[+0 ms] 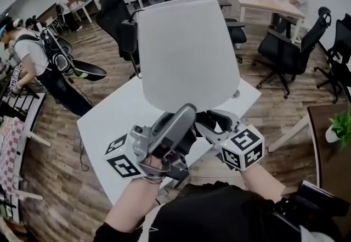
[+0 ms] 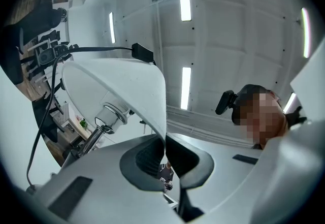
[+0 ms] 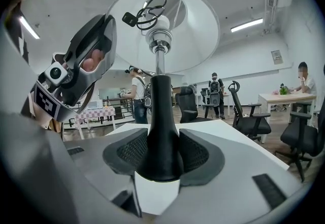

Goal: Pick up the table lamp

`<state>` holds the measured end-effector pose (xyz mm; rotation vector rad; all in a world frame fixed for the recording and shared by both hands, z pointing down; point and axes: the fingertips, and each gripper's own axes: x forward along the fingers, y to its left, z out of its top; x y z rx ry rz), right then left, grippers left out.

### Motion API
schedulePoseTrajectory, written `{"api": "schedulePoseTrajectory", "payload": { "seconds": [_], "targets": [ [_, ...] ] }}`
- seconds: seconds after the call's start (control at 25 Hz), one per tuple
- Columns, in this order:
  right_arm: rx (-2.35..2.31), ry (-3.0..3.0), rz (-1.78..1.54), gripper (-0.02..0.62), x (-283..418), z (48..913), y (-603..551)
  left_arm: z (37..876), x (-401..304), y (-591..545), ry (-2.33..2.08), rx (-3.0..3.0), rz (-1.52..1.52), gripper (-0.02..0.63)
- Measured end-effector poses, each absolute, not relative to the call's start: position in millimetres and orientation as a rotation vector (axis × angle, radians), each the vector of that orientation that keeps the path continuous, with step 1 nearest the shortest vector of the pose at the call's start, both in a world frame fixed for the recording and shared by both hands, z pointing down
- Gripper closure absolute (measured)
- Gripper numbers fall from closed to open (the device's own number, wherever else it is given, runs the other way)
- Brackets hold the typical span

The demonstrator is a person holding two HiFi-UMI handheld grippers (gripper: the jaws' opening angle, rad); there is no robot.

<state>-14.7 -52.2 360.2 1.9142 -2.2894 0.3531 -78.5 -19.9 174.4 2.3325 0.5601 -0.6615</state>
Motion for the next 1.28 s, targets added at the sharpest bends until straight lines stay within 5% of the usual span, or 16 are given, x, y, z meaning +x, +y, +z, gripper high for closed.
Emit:
{"api": "schedulePoseTrajectory", "payload": {
  "seconds": [1.28],
  "targets": [
    [1.806, -2.340, 0.500, 0.390, -4, 400, 62, 207, -50, 88, 0.459, 2.337, -0.623, 0.588]
  ]
}}
